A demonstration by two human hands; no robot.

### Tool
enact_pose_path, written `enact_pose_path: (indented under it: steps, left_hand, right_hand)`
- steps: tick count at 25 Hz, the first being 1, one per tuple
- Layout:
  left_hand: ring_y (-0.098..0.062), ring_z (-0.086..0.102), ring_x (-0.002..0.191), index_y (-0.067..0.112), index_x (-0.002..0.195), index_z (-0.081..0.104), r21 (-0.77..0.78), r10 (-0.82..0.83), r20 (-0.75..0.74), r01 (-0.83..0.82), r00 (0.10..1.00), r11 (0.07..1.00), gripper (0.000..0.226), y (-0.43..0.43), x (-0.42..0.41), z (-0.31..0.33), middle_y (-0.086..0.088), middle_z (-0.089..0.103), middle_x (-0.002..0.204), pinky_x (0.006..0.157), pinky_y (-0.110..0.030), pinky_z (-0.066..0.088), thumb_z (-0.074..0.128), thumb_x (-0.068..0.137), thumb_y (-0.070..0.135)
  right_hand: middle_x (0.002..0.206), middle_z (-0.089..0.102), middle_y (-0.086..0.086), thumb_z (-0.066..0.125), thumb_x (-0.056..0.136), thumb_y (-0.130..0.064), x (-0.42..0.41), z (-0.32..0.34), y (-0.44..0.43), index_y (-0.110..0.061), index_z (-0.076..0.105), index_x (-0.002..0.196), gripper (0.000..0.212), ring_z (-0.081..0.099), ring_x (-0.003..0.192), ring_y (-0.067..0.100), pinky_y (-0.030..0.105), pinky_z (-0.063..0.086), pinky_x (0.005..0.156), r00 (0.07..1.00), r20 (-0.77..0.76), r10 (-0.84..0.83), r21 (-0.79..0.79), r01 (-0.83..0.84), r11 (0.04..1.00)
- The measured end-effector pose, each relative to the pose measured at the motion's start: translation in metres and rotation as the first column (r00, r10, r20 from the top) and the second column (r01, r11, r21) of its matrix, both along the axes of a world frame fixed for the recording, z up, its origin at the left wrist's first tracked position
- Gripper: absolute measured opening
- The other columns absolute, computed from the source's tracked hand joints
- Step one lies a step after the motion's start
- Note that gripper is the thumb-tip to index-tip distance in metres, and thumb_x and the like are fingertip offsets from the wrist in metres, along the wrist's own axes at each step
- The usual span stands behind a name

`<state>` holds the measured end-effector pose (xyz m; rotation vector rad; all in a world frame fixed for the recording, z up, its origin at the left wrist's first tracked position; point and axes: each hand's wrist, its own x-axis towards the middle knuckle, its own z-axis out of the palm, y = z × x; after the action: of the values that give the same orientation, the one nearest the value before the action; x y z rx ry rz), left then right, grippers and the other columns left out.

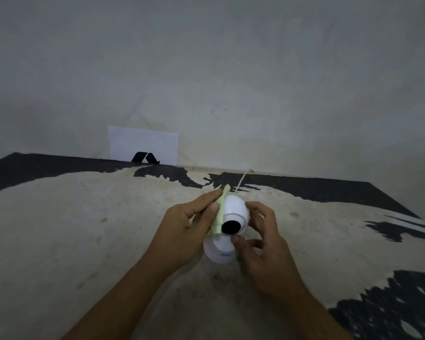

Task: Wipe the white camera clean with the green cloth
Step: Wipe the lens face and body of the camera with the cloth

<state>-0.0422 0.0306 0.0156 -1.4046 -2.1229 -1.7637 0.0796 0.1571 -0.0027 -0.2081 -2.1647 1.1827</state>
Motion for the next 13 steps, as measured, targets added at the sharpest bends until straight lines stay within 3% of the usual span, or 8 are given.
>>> enact_pose_path:
  steps: [2, 6, 10, 13]
  left_hand:
    - [0.011, 0.052, 0.112, 0.035, 0.126, 0.053, -0.007, 0.003, -0.087, -0.003, 0.996, 1.0, 0.034, 0.0005, 0.0019, 0.0019, 0.02, 0.059, 0.123, 0.097, -0.028, 0.045, 0.048, 0.093, 0.036]
    - [0.003, 0.058, 0.109, 0.03, 0.125, 0.056, 0.019, 0.023, 0.064, -0.024, 0.998, 1.0, 0.032, 0.0041, 0.0013, -0.0005, 0.013, 0.064, 0.119, 0.089, -0.013, 0.048, 0.047, 0.094, 0.03]
    - [0.005, 0.056, 0.113, 0.023, 0.128, 0.056, 0.004, -0.055, 0.04, 0.055, 0.998, 0.998, 0.038, 0.0011, -0.0009, 0.0019, 0.011, 0.063, 0.125, 0.094, -0.017, 0.047, 0.05, 0.092, 0.032]
    - [0.005, 0.057, 0.112, 0.026, 0.127, 0.057, -0.011, -0.026, 0.029, 0.027, 0.999, 1.0, 0.036, 0.0017, -0.0024, 0.0059, 0.013, 0.063, 0.122, 0.093, -0.015, 0.047, 0.05, 0.092, 0.032]
  right_hand:
    - [0.126, 0.051, -0.028, 0.061, 0.084, -0.032, -0.0004, 0.0005, -0.0009, -0.035, 0.036, 0.127, 0.05, 0.052, 0.108, -0.014, 0.01, 0.05, 0.077, 1.0, 0.006, -0.01, 0.001, 0.01, 1.0]
    - [0.126, 0.051, -0.027, 0.064, 0.086, -0.024, 0.0001, 0.0006, 0.0015, -0.033, 0.035, 0.127, 0.051, 0.051, 0.108, -0.016, 0.006, 0.048, 0.077, 1.0, 0.014, -0.003, 0.009, 0.003, 1.0]
    - [0.129, 0.057, -0.019, 0.064, 0.086, -0.024, 0.0021, -0.0008, 0.0034, -0.036, 0.036, 0.125, 0.05, 0.056, 0.111, -0.006, 0.018, 0.053, 0.08, 1.0, 0.013, 0.007, -0.005, -0.007, 1.0]
    - [0.128, 0.057, -0.021, 0.063, 0.085, -0.031, 0.0015, -0.0005, 0.0017, -0.037, 0.036, 0.125, 0.049, 0.055, 0.11, -0.01, 0.014, 0.052, 0.078, 1.0, 0.017, 0.015, -0.014, -0.014, 1.0]
